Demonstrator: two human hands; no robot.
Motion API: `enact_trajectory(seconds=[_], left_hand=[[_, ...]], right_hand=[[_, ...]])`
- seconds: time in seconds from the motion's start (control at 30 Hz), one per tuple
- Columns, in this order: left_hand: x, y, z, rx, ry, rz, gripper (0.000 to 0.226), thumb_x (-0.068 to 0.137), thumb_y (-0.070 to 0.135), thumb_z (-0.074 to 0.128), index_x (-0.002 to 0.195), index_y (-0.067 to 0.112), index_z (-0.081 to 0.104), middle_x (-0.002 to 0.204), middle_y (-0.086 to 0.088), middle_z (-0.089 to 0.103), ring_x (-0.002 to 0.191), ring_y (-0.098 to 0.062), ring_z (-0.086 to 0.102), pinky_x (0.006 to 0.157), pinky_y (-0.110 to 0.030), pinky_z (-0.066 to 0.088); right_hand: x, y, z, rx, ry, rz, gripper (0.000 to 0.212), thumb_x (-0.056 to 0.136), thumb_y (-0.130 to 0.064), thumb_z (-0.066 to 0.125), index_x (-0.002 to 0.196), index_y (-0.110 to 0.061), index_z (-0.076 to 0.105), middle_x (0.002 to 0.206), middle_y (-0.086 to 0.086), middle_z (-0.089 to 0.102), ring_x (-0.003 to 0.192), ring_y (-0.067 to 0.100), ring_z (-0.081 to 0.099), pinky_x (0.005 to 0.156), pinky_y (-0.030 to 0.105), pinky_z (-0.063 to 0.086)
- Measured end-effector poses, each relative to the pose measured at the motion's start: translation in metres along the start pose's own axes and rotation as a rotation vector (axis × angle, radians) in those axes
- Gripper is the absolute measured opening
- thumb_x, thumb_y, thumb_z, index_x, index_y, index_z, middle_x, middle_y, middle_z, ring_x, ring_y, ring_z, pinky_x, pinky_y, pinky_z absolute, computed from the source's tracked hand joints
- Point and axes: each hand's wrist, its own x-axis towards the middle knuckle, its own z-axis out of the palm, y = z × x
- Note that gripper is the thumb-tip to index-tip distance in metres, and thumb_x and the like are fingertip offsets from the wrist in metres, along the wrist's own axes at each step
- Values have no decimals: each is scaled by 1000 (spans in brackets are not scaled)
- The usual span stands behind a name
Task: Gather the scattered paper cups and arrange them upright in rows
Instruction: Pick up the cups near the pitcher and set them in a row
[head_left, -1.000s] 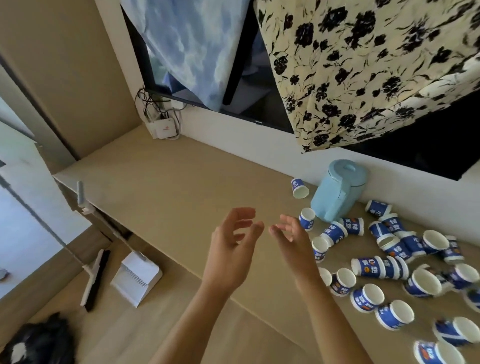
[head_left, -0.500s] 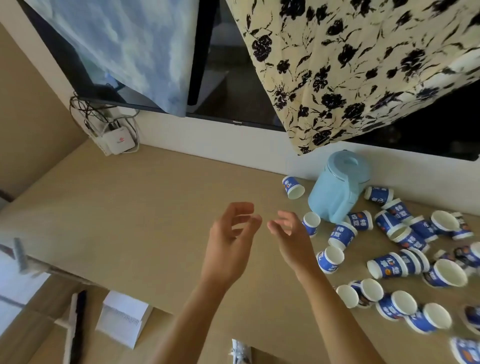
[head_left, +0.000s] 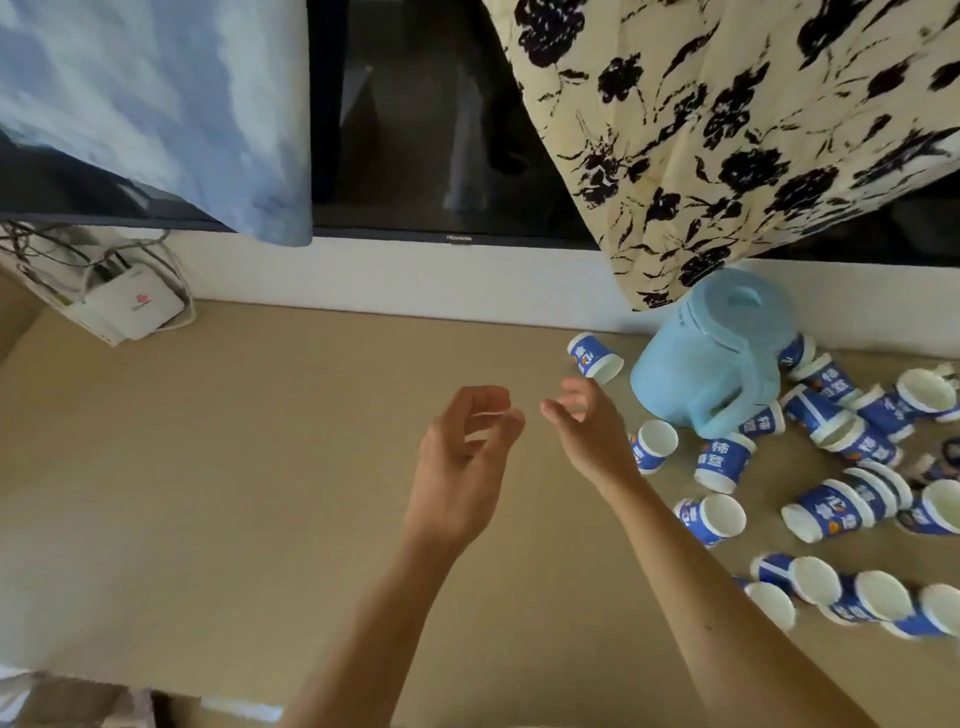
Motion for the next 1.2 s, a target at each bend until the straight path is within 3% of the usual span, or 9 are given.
enact_trajectory(seconds=[0.1,0.23,0.4,0.53,0.67,0.83,0.97,1.07,1.2], left_hand=[[15,-9,-8,14,-59,-22,25,83,41,62,103,28,69,104,16,72,97,3,67,79,-20,51],[34,-19,-18,17,-103,-24,27,80,49,60,100,33,68,102,22,71,96,4,67,75,-16,50],[39,-32,-34,-13,-78,-70,27,78,51,60,99,36,69,101,19,73,98,2,69,78,-23,53],[40,-37,-45,-32,-45,-94,21,83,42,64,100,31,70,102,15,74,97,1,69,80,-23,53],[39,-38,-51,-47,7,-95,18,85,35,65,100,28,71,102,12,75,97,-3,70,81,-26,54],[30,-31,-51,-7,10,-118,25,83,37,61,104,25,69,104,11,75,99,-1,69,83,-27,56],[26,-28,-35,74,-41,-112,26,85,39,62,106,26,67,106,13,72,96,9,65,76,-15,53],[28,-37,-19,226,-76,-78,21,92,28,68,113,26,64,113,13,67,106,-1,63,85,-27,53],[31,-53,-3,496,-147,118,53,86,13,73,135,18,53,130,3,56,118,-14,54,96,-29,46]], right_hand=[[26,-2,14,-88,76,18,44,91,-30,71,128,-10,58,117,10,67,92,19,64,82,30,44],[70,4,27,-402,151,-8,47,87,-24,72,127,-4,57,129,20,52,118,37,53,95,43,46],[126,16,25,-783,113,-14,52,81,-27,72,125,-8,52,136,19,45,125,39,45,97,45,42],[158,37,23,-880,26,79,62,82,-25,69,135,-8,43,141,20,44,132,40,42,106,45,37],[164,60,26,-941,10,120,60,92,-35,61,140,-7,38,134,20,53,126,39,50,101,45,40],[139,71,32,-906,17,-8,53,90,-31,67,135,-10,48,127,16,60,116,38,58,91,43,46],[104,60,30,-647,-53,-18,60,79,-28,77,131,-13,51,122,9,61,109,34,61,89,44,51],[75,43,17,-415,-106,-80,54,70,-22,83,114,-12,55,109,7,64,94,30,62,77,37,51],[38,16,-17,-275,-280,-153,56,63,-29,84,114,-24,63,109,-4,62,98,18,63,80,29,49]])
